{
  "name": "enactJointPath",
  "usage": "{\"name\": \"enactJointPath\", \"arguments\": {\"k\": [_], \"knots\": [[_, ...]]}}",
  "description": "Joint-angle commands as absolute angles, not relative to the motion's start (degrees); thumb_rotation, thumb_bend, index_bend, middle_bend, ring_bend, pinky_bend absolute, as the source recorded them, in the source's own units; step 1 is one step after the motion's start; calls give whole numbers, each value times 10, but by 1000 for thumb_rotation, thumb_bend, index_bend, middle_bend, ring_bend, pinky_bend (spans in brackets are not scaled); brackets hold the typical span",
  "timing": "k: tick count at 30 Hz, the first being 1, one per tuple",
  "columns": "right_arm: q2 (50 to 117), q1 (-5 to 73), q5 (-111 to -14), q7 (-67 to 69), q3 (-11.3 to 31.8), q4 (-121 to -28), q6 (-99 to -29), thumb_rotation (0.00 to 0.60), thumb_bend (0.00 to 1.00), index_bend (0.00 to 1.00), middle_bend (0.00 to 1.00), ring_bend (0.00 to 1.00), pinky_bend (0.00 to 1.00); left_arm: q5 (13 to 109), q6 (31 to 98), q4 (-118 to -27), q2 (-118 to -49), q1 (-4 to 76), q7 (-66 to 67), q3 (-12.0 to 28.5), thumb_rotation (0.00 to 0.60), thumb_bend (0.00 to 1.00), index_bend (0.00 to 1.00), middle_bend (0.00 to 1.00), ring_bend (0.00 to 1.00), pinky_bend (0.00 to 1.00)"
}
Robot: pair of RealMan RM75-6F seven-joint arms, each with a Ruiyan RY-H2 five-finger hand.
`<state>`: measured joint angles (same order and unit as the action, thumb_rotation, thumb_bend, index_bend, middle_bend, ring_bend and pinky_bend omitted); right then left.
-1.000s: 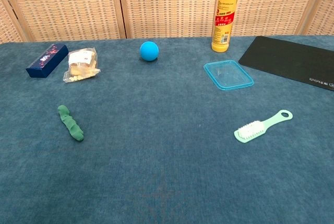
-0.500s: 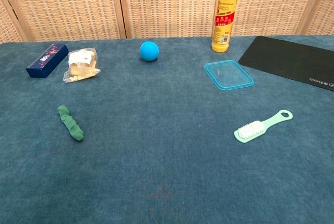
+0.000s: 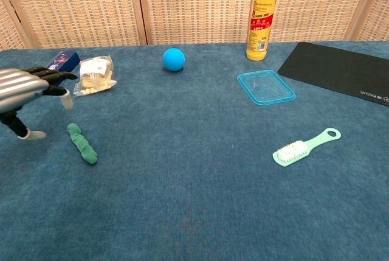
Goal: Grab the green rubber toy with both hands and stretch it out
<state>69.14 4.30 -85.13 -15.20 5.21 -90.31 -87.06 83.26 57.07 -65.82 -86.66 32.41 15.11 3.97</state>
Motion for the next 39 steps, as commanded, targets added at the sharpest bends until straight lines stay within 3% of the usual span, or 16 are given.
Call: {"name": "enactJointPath", "arguments": {"k": [1,17,39], "knots": [[692,44,-848,-152,54,-901,-868,600,0,0,0,0,0,829,554,-642,-884,338,161,42,600,283,365,0,0,0],[689,45,-847,-145,54,-903,-867,600,0,0,0,0,0,813,522,-628,-926,362,206,35,600,299,414,0,0,0],[685,46,-845,-139,53,-906,-863,600,0,0,0,0,0,800,522,-633,-928,366,215,29,600,363,525,0,0,0]]}}
